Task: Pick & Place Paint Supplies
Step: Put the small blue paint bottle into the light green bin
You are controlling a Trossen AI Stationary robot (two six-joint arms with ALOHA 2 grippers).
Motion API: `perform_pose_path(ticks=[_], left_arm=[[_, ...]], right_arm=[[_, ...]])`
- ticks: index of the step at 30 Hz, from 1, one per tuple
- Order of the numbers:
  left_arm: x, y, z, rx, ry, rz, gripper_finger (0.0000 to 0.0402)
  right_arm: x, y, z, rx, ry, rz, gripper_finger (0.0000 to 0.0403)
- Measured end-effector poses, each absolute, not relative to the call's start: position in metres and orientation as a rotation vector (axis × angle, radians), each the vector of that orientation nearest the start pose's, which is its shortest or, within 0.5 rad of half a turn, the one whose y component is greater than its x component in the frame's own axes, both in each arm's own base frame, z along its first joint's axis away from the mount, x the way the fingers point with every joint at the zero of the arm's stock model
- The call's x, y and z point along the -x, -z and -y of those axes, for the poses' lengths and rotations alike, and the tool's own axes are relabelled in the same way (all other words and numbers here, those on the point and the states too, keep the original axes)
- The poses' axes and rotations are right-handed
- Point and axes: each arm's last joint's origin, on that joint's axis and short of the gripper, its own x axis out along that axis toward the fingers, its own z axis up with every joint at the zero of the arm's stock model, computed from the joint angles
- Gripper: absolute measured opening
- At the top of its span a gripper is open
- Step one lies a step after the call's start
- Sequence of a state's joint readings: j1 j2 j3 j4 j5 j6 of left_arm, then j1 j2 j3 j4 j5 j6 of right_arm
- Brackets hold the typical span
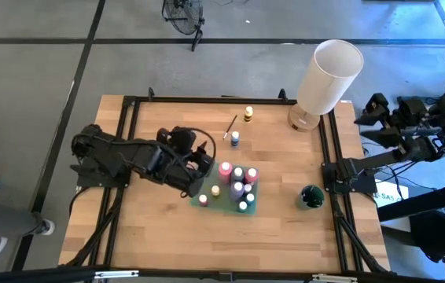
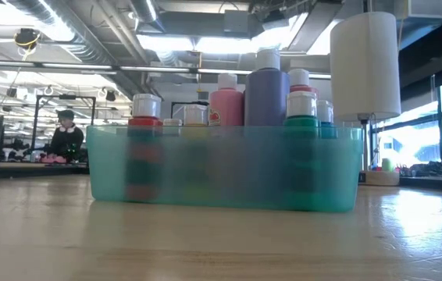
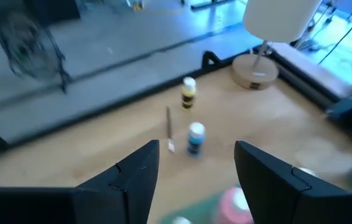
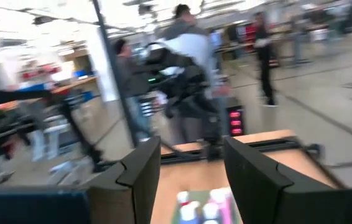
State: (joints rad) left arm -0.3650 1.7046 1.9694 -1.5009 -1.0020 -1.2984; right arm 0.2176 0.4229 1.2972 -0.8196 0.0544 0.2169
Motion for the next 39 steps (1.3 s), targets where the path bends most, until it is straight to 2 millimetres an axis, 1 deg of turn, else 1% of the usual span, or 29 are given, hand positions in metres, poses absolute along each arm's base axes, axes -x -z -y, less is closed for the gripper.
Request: perform_pose_path(ticks=[3, 4, 6, 9, 11, 13, 19, 21, 23, 27, 30, 32, 36, 39], left_arm=[[-0.295, -0.41, 0.074, 0.225, -1.027, -0.455, 0.0203], [-0.296, -0.41, 0.07, 0.207, -1.043, -0.447, 0.0203], [-0.3, -0.411, 0.061, 0.225, -1.064, -0.439, 0.0203], [-0.302, -0.411, 0.042, 0.137, -1.028, -0.588, 0.02], [-0.304, -0.411, 0.029, 0.062, -1.012, -0.666, 0.0197], [-0.307, -0.411, 0.017, 0.0, -1.007, -0.704, 0.0196], [-0.32, -0.418, -0.022, -0.338, -0.899, -0.849, 0.0196], [-0.322, -0.419, -0.038, -0.396, -0.848, -0.894, 0.0196], [-0.322, -0.419, -0.056, -0.382, -0.803, -0.927, 0.0195], [-0.315, -0.416, -0.093, -0.262, -0.715, -0.98, 0.019], [-0.307, -0.414, -0.118, -0.163, -0.723, -0.985, 0.0185], [-0.302, -0.414, -0.132, -0.093, -0.734, -0.979, 0.0181], [-0.294, -0.413, -0.15, 0.09, -0.747, -0.935, 0.0175], [-0.29, -0.411, -0.156, 0.221, -0.738, -0.915, 0.017]], right_arm=[[0.012, -0.443, 0.007, -0.233, -0.089, 0.04, 0.0178], [0.012, -0.443, 0.007, -0.242, -0.085, 0.037, 0.0178], [0.01, -0.444, 0.006, -0.273, -0.086, 0.041, 0.0178], [0.004, -0.45, 0.005, -0.298, -0.105, 0.072, 0.0178], [0.0, -0.453, 0.002, -0.283, -0.146, 0.084, 0.0178], [-0.007, -0.456, -0.001, -0.266, -0.2, 0.085, 0.0178], [-0.037, -0.47, -0.014, -0.206, -0.439, 0.126, 0.0178], [-0.047, -0.473, -0.018, -0.175, -0.494, 0.125, 0.0178], [-0.056, -0.475, -0.02, -0.126, -0.499, 0.149, 0.0178], [-0.065, -0.483, -0.022, -0.002, -0.486, 0.249, 0.0178], [-0.066, -0.487, -0.022, 0.031, -0.461, 0.301, 0.0178], [-0.065, -0.488, -0.021, 0.032, -0.433, 0.307, 0.0178], [-0.063, -0.49, -0.019, 0.056, -0.39, 0.306, 0.0178], [-0.061, -0.493, -0.019, 0.08, -0.385, 0.316, 0.0178]])
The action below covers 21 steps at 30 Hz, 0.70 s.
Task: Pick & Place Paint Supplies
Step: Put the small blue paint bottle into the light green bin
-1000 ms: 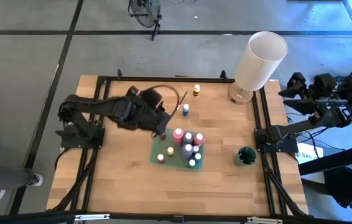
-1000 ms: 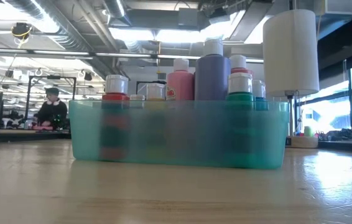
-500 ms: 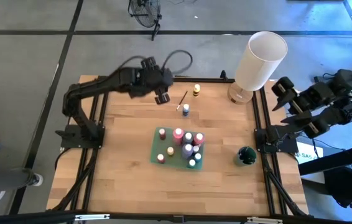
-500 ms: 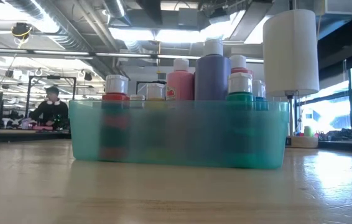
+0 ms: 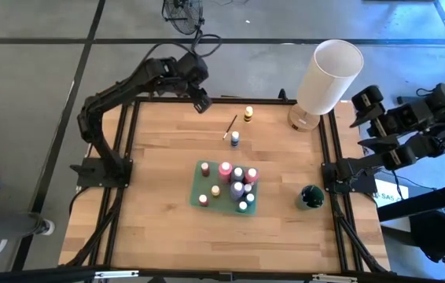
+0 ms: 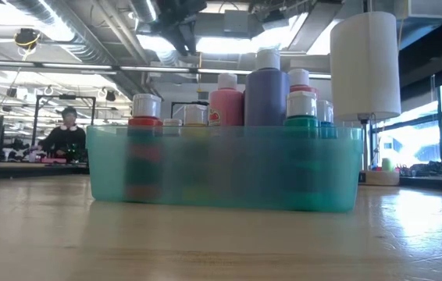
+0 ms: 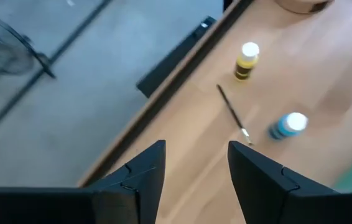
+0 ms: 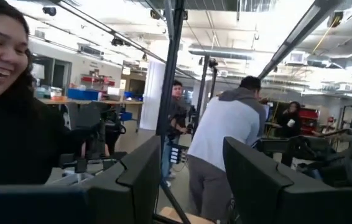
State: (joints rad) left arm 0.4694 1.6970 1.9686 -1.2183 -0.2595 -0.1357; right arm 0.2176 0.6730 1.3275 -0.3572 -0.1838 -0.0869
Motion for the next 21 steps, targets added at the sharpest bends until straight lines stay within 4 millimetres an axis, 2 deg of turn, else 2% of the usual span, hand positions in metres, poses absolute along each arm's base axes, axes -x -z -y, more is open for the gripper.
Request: perform_pose_path(ticks=[3, 7, 11, 15, 19, 21], left_arm=[[-0.29, -0.409, -0.159, 0.269, -0.724, -0.911, 0.0163], [-0.301, -0.4, -0.165, 0.264, -0.705, -0.92, 0.0154], [-0.317, -0.389, -0.164, 0.146, -0.597, -0.967, 0.0147], [-0.329, -0.385, -0.162, -0.019, -0.503, -0.985, 0.0146], [-0.337, -0.388, -0.162, -0.079, -0.519, -0.921, 0.0148], [-0.339, -0.39, -0.161, -0.039, -0.56, -0.88, 0.0147]], right_arm=[[-0.051, -0.5, -0.016, 0.097, -0.369, 0.301, 0.0178], [-0.026, -0.517, -0.007, 0.086, -0.23, 0.3, 0.0178], [-0.001, -0.529, 0.002, 0.073, -0.13, 0.277, 0.0178], [0.022, -0.538, 0.007, 0.073, -0.118, 0.292, 0.0178], [0.041, -0.542, 0.011, 0.084, -0.121, 0.276, 0.0178], [0.049, -0.541, 0.013, 0.109, -0.12, 0.258, 0.0178]])
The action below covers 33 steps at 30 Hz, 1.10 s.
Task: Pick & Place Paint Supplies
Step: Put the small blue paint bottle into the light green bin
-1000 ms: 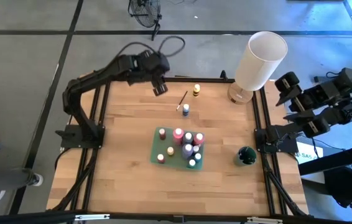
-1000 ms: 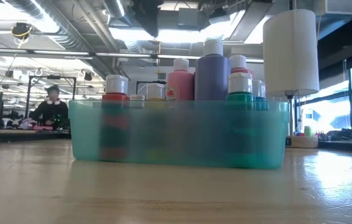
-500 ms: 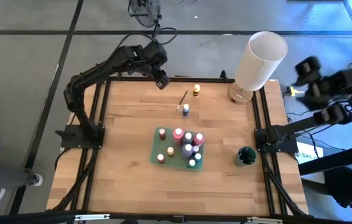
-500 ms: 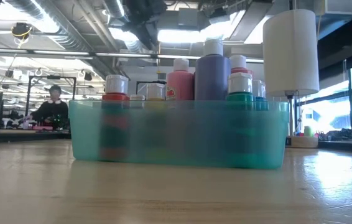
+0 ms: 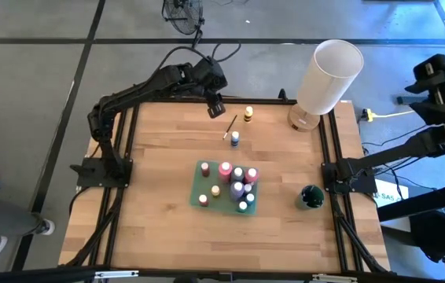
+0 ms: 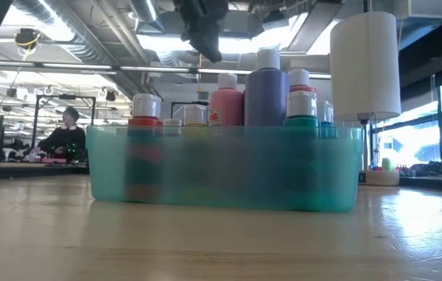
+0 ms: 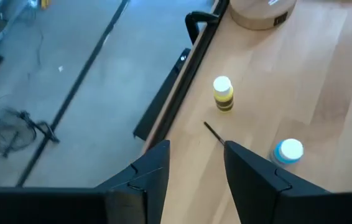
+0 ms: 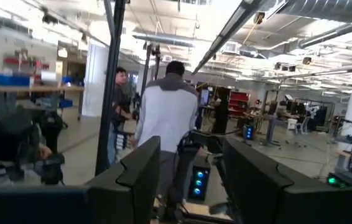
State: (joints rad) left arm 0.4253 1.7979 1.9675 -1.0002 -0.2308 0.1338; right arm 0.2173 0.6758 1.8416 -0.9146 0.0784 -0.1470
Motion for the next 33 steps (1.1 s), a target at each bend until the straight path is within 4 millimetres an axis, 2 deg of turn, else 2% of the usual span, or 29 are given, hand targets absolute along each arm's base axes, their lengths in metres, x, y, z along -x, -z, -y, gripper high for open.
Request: perform_pose_path(ticks=[7, 12, 16, 19, 23, 30, 33], left_arm=[[-0.341, -0.391, -0.159, 0.066, -0.602, -0.842, 0.0144], [-0.342, -0.391, -0.158, 0.17, -0.571, -0.803, 0.0153], [-0.35, -0.395, -0.15, 0.182, -0.543, -0.742, 0.0159], [-0.357, -0.4, -0.14, 0.178, -0.518, -0.675, 0.0162], [-0.357, -0.412, -0.124, 0.143, -0.557, -0.616, 0.0166], [-0.351, -0.419, -0.11, -0.008, -0.677, -0.639, 0.0168], [-0.351, -0.419, -0.11, -0.047, -0.671, -0.656, 0.0175]], right_arm=[[0.066, -0.538, 0.017, 0.22, -0.114, 0.207, 0.0178], [0.067, -0.538, 0.017, 0.297, -0.106, 0.209, 0.0178], [0.068, -0.538, 0.017, 0.308, -0.105, 0.209, 0.0178], [0.068, -0.538, 0.017, 0.343, -0.102, 0.212, 0.0178], [0.068, -0.538, 0.017, 0.356, -0.101, 0.212, 0.0178], [0.067, -0.538, 0.017, 0.389, -0.087, 0.21, 0.0178], [0.067, -0.538, 0.018, 0.389, -0.073, 0.207, 0.0178]])
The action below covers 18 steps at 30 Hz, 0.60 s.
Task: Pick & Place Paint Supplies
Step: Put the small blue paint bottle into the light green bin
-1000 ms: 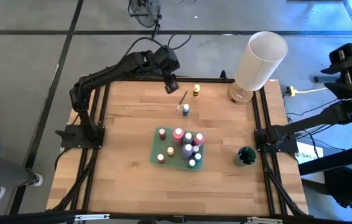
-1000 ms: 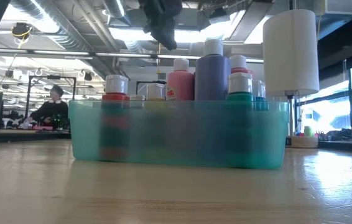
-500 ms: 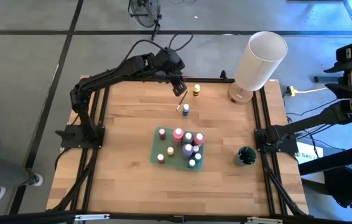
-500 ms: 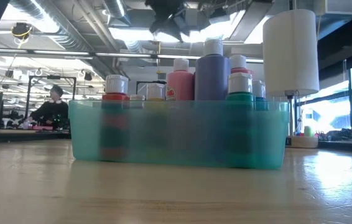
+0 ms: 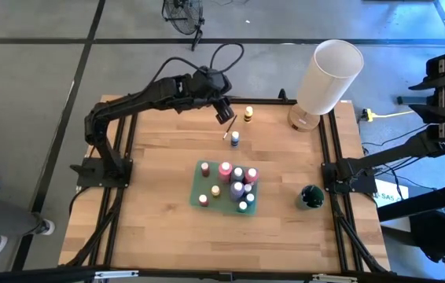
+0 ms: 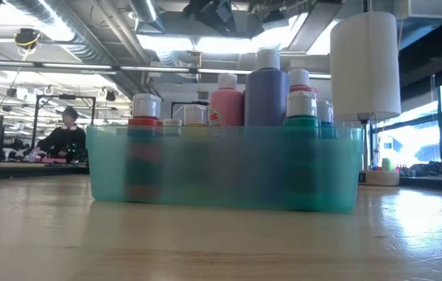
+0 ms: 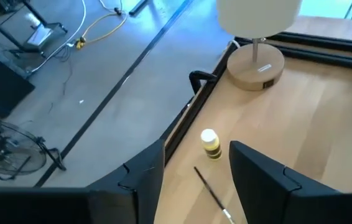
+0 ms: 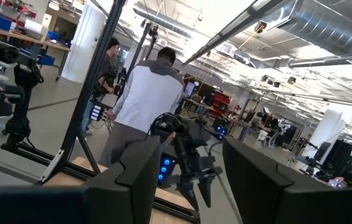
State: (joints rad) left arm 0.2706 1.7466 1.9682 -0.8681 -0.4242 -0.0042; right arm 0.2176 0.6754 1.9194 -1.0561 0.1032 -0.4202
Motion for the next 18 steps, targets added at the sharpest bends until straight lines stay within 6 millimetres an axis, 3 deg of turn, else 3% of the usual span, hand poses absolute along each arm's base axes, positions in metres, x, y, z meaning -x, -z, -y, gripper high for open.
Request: perform_pose_path(ticks=[9, 18], left_arm=[[-0.346, -0.417, -0.115, -0.049, -0.684, -0.694, 0.0224], [-0.337, -0.415, -0.124, 0.079, -0.654, -0.718, 0.0277]], right_arm=[[0.067, -0.54, 0.018, 0.383, -0.054, 0.225, 0.0178], [0.067, -0.54, 0.021, 0.354, 0.033, 0.205, 0.0178]])
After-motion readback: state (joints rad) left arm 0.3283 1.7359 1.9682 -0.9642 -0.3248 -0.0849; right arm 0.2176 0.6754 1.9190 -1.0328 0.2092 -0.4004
